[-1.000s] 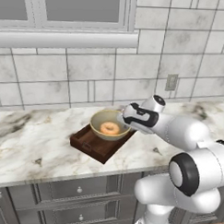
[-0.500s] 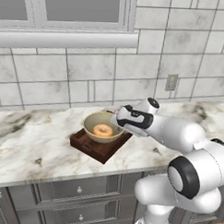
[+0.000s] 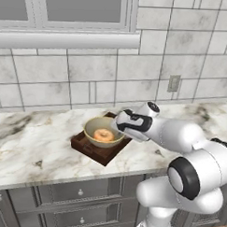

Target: Place the bowl with donut and the cupcake onto the tray.

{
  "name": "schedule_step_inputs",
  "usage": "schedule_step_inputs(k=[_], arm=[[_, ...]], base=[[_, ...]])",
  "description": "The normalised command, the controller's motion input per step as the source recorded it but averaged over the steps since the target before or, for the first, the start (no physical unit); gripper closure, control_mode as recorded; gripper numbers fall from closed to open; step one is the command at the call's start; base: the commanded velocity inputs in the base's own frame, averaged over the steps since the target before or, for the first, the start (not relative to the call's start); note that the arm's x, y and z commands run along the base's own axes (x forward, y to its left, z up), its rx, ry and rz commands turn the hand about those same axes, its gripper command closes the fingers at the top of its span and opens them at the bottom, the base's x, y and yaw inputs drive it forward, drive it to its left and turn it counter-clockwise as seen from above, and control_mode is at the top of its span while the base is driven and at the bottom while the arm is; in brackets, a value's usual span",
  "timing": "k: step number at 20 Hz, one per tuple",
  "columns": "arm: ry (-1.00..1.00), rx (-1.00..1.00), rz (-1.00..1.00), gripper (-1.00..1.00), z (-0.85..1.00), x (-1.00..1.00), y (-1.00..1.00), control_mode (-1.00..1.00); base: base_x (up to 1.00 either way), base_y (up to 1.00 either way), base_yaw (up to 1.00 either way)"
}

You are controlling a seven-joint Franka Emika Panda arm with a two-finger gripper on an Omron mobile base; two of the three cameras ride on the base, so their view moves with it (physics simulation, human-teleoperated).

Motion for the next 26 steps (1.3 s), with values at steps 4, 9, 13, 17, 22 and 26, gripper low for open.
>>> schedule_step_inputs(k=[4, 9, 13, 17, 22, 26], arm=[[0.01, 0.00, 0.00, -1.00, -0.03, 0.00, 0.04, -1.00], [0.00, -0.02, 0.00, -1.00, 0.42, -0.11, 0.01, -1.00], [0.00, -0.05, 0.00, -1.00, 0.64, -0.17, 0.00, -1.00], [-0.01, -0.07, 0.00, -1.00, 0.65, -0.19, 0.00, -1.00], [-0.02, -0.11, 0.00, -1.00, 0.54, -0.29, 0.00, -1.00], [-0.04, -0.14, 0.00, -1.00, 0.47, -0.47, 0.00, -1.00]], base=[[0.00, 0.00, 0.00], [0.00, 0.00, 0.00], [0.00, 0.00, 0.00], [0.00, 0.00, 0.00], [0.00, 0.00, 0.00], [0.00, 0.00, 0.00]])
